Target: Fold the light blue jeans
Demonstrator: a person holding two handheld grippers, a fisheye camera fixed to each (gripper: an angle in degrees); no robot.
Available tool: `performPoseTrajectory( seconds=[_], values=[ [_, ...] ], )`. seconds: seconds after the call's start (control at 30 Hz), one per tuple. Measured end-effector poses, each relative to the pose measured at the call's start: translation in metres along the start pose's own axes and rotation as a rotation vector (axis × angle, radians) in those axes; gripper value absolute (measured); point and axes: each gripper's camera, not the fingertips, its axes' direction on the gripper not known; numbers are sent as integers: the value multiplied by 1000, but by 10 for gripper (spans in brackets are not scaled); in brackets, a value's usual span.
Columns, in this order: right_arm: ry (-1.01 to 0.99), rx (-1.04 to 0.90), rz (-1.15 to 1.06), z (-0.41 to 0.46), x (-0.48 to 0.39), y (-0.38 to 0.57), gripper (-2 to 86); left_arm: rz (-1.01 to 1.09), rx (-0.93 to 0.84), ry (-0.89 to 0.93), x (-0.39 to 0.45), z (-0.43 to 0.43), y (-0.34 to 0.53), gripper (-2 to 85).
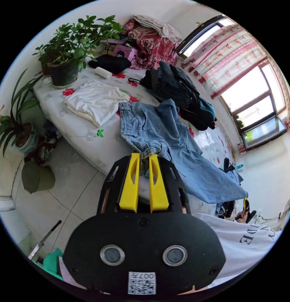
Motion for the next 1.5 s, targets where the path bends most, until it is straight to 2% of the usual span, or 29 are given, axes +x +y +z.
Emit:
performPoseTrajectory(
  seconds=[0.13,0.23,0.33,0.43,0.5,0.6,0.73,0.9,1.0,1.13,1.27,1.33,1.43,1.5],
  values=[
    [234,-220,291,49,60,66,20,-93,-137,-16,-27,39,38,66],
    [232,-131,387,55,63,96,32,-148,-135,-86,-33,40,55,66],
    [172,-85,285,94,31,82,43,-125,-104,-178,-22,35,51,63],
    [64,-199,143,183,-13,42,56,-36,-46,-225,4,39,27,62],
    [-50,-273,32,268,-58,10,67,21,-23,-213,22,50,8,62],
    [-104,-403,-90,388,-117,-19,80,82,-12,-177,47,78,-29,62],
    [-113,-556,-175,522,-177,-35,88,141,-60,-169,73,128,-80,62],
    [45,-715,-275,671,-235,-25,80,206,-109,-229,93,175,-126,59],
    [228,-639,-354,699,-261,-13,46,229,-143,-268,98,201,-145,56],
    [207,-686,-429,703,-268,-29,12,303,-181,-366,109,231,-153,26],
    [495,-364,-524,606,-254,-99,2,406,-215,-398,122,240,-161,0],
    [624,-265,-550,566,-238,-124,2,435,-199,-310,128,246,-168,-6],
    [786,-234,-473,536,-189,-150,7,419,-203,-195,135,257,-176,-7],
    [854,-353,-253,539,-125,-155,20,410,-218,-171,136,259,-181,-6]
  ],
)
